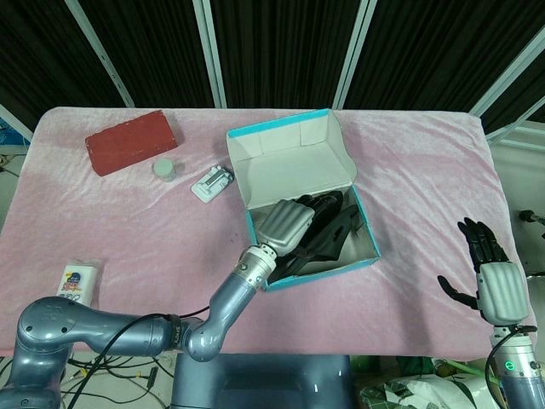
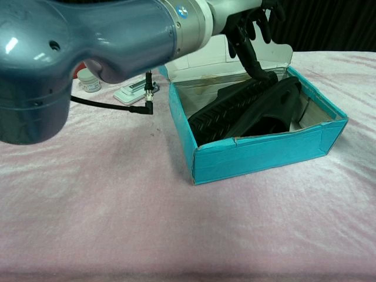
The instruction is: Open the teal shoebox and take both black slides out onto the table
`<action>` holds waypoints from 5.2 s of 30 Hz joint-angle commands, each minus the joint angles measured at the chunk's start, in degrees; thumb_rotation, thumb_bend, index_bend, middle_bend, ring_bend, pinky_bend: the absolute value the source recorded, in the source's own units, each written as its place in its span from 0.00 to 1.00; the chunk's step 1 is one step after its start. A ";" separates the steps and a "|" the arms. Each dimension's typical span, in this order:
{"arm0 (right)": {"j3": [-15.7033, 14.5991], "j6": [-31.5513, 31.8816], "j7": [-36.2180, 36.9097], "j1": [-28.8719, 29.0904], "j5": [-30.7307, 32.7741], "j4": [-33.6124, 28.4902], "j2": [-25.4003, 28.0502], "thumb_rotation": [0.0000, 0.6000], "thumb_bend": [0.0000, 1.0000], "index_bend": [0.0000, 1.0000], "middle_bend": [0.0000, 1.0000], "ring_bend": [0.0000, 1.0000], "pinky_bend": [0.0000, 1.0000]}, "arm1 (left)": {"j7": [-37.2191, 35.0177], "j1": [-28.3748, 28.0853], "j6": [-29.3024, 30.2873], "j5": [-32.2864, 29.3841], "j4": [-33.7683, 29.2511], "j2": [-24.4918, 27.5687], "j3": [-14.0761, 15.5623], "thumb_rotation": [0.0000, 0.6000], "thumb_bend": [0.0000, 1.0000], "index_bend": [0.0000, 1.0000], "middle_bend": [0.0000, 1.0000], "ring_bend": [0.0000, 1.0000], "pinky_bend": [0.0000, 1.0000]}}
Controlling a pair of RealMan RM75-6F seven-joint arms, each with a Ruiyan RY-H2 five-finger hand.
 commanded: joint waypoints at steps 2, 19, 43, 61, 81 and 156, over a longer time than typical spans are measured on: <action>-0.28 -0.21 0.31 -0.09 -0.08 0.30 -0.16 1.00 0.15 0.01 0.05 0.02 0.23 | 0.98 -1.40 1.44 -1.77 1.87 -2.57 1.09 1.00 0.16 0.12 0.25 0.21 0.44; -0.79 -0.14 1.78 -0.64 -0.07 1.63 -0.66 1.00 0.15 0.01 0.05 0.02 0.23 | 3.47 -5.62 3.10 -6.67 12.24 -11.46 0.11 1.00 0.16 0.10 0.25 0.21 0.47; -0.98 1.84 3.88 -3.05 0.80 2.32 0.07 1.00 0.15 0.01 0.05 0.02 0.23 | 9.13 -13.54 3.14 -4.18 33.38 -23.15 -1.74 1.00 0.18 0.11 0.26 0.21 0.49; -0.86 2.42 5.94 -3.80 0.69 1.98 0.53 1.00 0.15 0.01 0.05 0.02 0.23 | -1.86 -10.66 5.86 13.09 41.66 -26.55 3.29 1.00 0.59 0.45 0.56 0.57 0.68; -0.67 2.93 5.95 -3.77 -0.58 0.73 0.94 1.00 0.15 0.01 0.05 0.02 0.23 | -14.83 1.08 16.08 30.96 29.31 -14.12 7.82 1.00 0.60 0.46 0.57 0.56 0.67; 3.47 -45.08 -13.95 39.98 5.25 8.80 -8.59 1.00 0.18 0.30 0.15 0.02 0.23 | -31.11 47.84 20.20 25.92 -12.32 35.75 15.00 1.00 0.00 0.10 0.18 0.13 0.26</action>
